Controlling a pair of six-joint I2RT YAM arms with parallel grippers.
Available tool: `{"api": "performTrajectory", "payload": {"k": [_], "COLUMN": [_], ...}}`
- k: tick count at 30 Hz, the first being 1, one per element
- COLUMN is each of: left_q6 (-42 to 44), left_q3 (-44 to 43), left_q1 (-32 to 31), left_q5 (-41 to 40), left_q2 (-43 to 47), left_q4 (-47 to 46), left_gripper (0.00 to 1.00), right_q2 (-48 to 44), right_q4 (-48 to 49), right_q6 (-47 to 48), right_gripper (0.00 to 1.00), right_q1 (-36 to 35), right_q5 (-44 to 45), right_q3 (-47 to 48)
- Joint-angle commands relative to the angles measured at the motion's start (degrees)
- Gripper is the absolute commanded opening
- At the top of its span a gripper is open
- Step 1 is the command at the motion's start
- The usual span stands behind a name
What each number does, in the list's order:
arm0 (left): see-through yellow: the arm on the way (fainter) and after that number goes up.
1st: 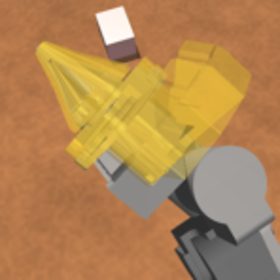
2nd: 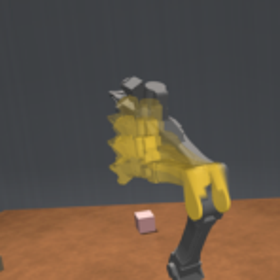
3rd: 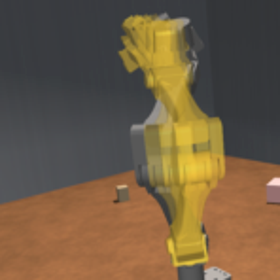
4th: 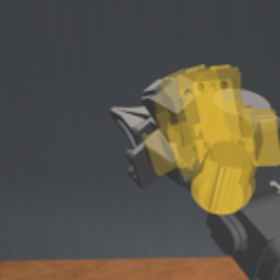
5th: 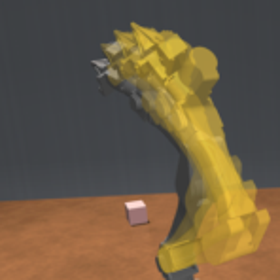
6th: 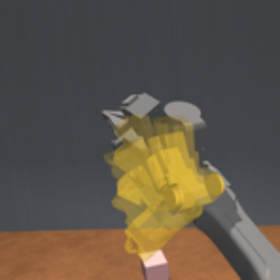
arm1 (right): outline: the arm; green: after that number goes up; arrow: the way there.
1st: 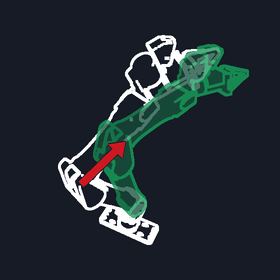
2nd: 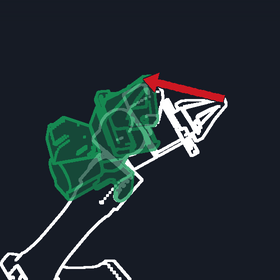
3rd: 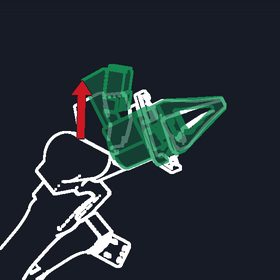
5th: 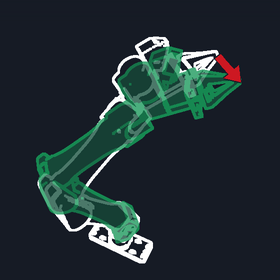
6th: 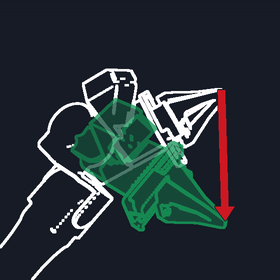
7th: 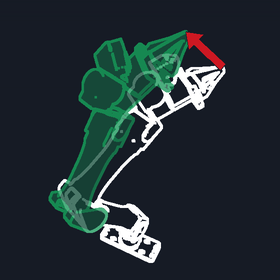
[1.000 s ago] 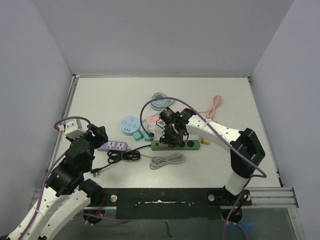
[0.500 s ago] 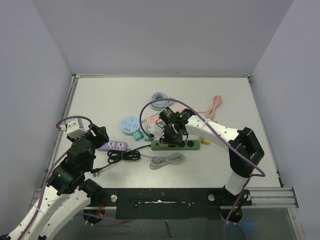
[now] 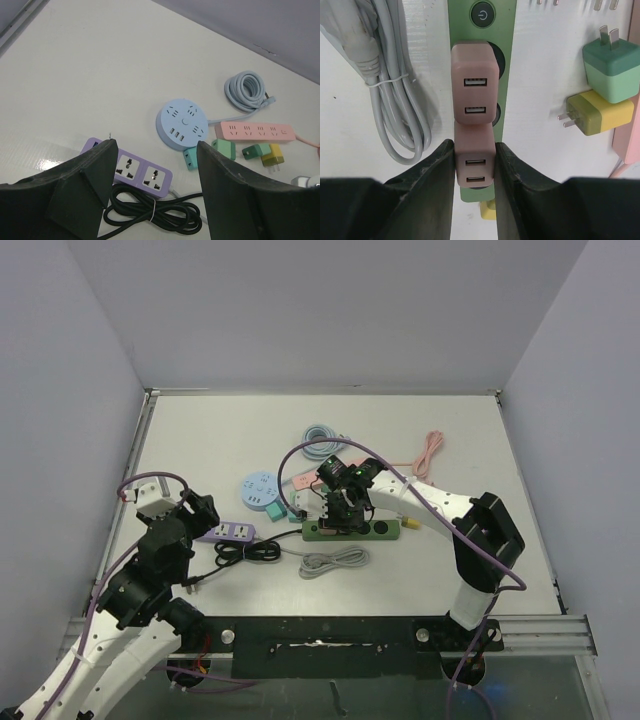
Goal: Insert the plug
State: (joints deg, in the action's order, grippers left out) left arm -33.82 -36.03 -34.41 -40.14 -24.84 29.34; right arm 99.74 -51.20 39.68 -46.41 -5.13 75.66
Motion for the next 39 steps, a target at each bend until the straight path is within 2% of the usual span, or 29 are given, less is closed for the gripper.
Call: {"api": "performTrajectory", "payload": {"k": [1,12,22,28,34,39], "left_q6": [0.34,0.62,0.74,0.78,0.72,0.69], "left_q3": [-0.36,-0.27,-0.27,-0.22,-0.17,-0.03], "left_q1": [0.19,0.21,0.23,0.23,0.27,0.23], "left_q5": [-0.03,-0.30,-0.60,-0.75,-0.77,-0.77], "left_q2": [0.07,0.33,0.32,0.23,0.29,0.31], "left_q4": [-2.70,-2.80,-2.98,-3.06,-3.15,-3.23], "left_gripper": [0.63,0.63,0.63,0.63,0.63,0.63], "right_q2": [2.47,3.24,2.74,2.22,1.86,1.26], "right_q4": [1.08,5.54,10.09,13.39,13.49,11.92], "right_q6": [0.67,1.16,0.83,-2.45,0.64,3.56], "right_gripper": [0.00,0.00,0.00,0.00,0.00,0.00], "right_q1": [0.83,1.55,1.84,2.29,1.92,1.38], "right_q5": [1.46,8.02,8.67,10.92,14.89,10.29], "right_q3": [-1.29,-2.26,-2.65,-2.59,-4.33,-4.65]}}
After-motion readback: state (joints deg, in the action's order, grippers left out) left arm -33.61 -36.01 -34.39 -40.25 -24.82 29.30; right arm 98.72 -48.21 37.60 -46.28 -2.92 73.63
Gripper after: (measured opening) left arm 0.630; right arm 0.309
